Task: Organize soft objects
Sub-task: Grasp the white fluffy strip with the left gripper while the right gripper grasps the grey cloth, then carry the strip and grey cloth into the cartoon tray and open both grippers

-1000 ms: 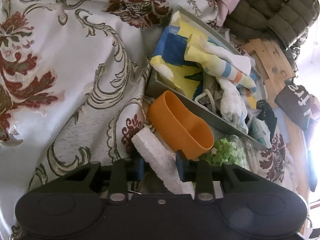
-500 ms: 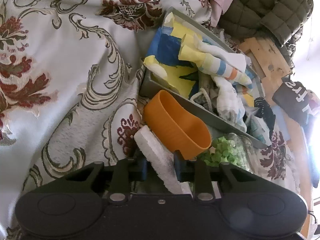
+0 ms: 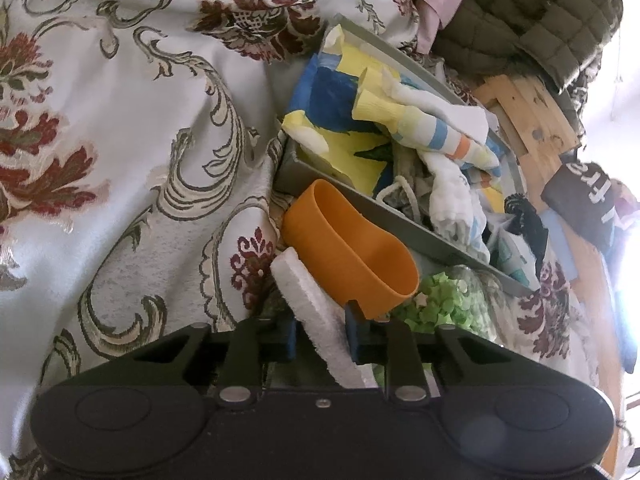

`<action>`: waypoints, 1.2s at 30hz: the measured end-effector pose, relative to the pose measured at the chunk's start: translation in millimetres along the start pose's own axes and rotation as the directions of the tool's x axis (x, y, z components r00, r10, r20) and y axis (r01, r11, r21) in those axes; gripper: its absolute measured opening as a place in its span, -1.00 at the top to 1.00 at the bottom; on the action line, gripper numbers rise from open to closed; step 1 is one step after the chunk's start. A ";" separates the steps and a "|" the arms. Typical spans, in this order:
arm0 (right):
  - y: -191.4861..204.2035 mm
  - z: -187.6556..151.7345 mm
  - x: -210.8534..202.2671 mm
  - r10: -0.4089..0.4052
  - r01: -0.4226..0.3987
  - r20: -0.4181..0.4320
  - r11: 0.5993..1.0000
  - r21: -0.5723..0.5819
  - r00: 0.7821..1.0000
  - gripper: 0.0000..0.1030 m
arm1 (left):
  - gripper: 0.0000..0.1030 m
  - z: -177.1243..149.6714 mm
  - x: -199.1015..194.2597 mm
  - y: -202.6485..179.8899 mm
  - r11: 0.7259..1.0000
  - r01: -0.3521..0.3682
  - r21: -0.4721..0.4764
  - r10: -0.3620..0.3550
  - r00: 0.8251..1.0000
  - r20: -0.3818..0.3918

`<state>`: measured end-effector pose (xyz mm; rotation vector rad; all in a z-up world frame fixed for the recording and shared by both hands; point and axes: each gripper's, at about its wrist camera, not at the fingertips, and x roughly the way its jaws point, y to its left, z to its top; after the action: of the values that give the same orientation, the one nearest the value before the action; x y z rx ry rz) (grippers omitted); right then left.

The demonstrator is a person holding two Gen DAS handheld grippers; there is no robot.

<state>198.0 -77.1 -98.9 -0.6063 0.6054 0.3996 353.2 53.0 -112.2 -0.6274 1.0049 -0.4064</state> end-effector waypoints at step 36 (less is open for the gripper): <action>-34.9 -5.9 -99.2 -0.164 0.114 0.177 0.959 0.260 0.971 0.74 | 0.73 -42.1 -92.2 -65.3 0.989 0.070 0.133 -0.097 0.974 0.205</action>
<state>138.5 -124.3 -25.8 -0.3607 0.4117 0.2416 269.5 45.1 -25.8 -0.5882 0.7465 -0.4631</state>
